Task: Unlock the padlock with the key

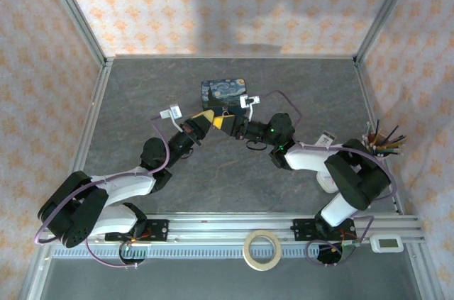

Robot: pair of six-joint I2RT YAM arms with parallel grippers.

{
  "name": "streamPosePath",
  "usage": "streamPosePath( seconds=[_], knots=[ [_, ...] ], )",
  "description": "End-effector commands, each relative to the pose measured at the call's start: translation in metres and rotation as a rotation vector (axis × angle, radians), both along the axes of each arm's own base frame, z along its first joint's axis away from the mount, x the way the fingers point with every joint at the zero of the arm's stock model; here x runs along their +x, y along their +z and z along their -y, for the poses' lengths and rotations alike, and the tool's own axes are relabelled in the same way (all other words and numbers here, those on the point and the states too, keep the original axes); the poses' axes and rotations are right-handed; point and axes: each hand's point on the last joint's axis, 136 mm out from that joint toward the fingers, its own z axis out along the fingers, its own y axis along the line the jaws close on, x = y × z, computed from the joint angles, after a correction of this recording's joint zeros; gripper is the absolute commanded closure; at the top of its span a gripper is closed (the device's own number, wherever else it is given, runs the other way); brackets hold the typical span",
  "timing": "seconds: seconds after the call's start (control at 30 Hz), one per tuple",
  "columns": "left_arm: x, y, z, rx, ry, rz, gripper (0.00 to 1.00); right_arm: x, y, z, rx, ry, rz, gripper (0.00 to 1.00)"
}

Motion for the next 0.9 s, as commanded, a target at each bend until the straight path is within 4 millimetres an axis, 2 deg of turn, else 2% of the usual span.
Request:
streamPosePath(
  seconds=[0.0, 0.13, 0.23, 0.4, 0.43, 0.5, 0.53, 0.57, 0.73, 0.87],
  knots=[
    [-0.006, 0.014, -0.002, -0.044, 0.0, 0.047, 1.0, -0.008, 0.013, -0.003, 0.05, 0.039, 0.039, 0.76],
    [-0.006, 0.015, -0.003, -0.046, 0.001, 0.048, 1.0, -0.007, 0.011, -0.004, 0.055, 0.041, 0.027, 0.82],
    [-0.006, 0.015, -0.003, -0.046, 0.003, 0.044, 1.0, -0.006, 0.011, -0.004, 0.056, 0.032, 0.026, 1.0],
    [-0.005, 0.013, -0.006, -0.057, 0.017, 0.03, 1.0, 0.005, 0.008, 0.005, 0.054, -0.033, 0.021, 1.0],
    [-0.004, 0.011, -0.009, -0.057, 0.033, 0.022, 0.88, 0.009, 0.005, 0.008, 0.047, -0.052, 0.014, 1.0],
    [0.001, 0.005, -0.017, -0.046, 0.085, -0.004, 0.47, 0.015, -0.003, 0.013, 0.026, -0.078, 0.002, 1.0],
    [0.006, -0.001, -0.023, -0.033, 0.129, -0.035, 0.3, 0.019, -0.009, 0.015, 0.002, -0.096, -0.006, 1.0],
    [0.013, -0.01, -0.03, -0.013, 0.179, -0.077, 0.22, 0.024, -0.018, 0.018, -0.032, -0.123, -0.016, 1.0],
    [0.037, -0.053, -0.06, 0.097, 0.352, -0.265, 0.2, 0.053, -0.073, 0.043, -0.289, -0.306, -0.069, 1.0],
    [0.051, -0.087, -0.057, 0.232, 0.375, -0.39, 0.21, 0.069, -0.109, 0.076, -0.494, -0.45, -0.095, 1.0]
  ],
)
